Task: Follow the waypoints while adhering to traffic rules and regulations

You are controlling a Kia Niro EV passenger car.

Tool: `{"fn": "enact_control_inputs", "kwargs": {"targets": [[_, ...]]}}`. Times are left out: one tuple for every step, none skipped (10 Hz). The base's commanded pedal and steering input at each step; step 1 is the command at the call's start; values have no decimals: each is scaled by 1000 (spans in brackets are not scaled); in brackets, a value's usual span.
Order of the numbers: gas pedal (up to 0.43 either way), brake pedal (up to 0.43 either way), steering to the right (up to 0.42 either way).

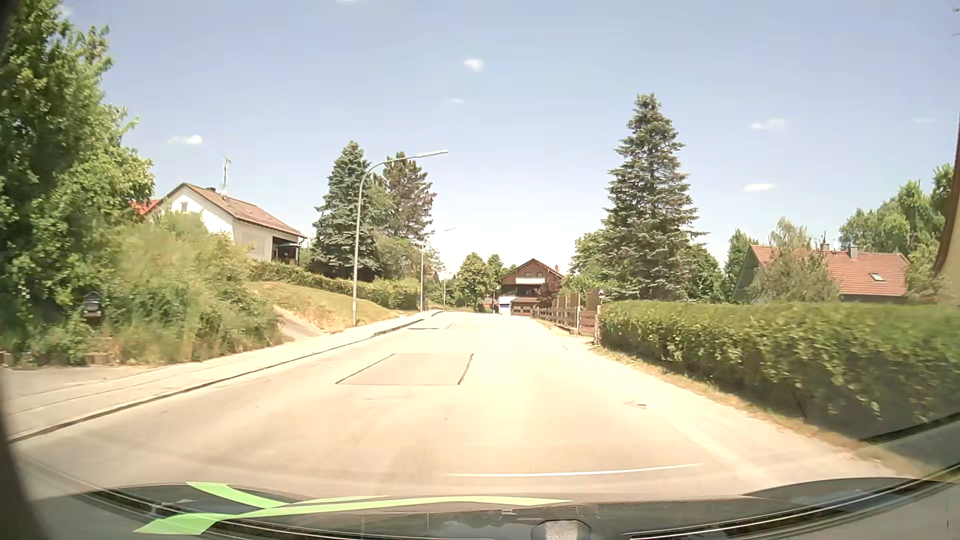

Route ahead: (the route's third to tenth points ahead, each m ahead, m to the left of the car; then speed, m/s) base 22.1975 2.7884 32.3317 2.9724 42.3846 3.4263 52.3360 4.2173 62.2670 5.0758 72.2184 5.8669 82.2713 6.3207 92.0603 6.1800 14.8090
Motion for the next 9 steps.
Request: {"fn": "enact_control_inputs", "kwargs": {"targets": [[169,0,-2],[169,0,-3],[169,0,-3],[169,0,-3],[169,0,-3],[169,0,-3],[169,0,-3],[169,0,-3],[169,0,-3]]}}
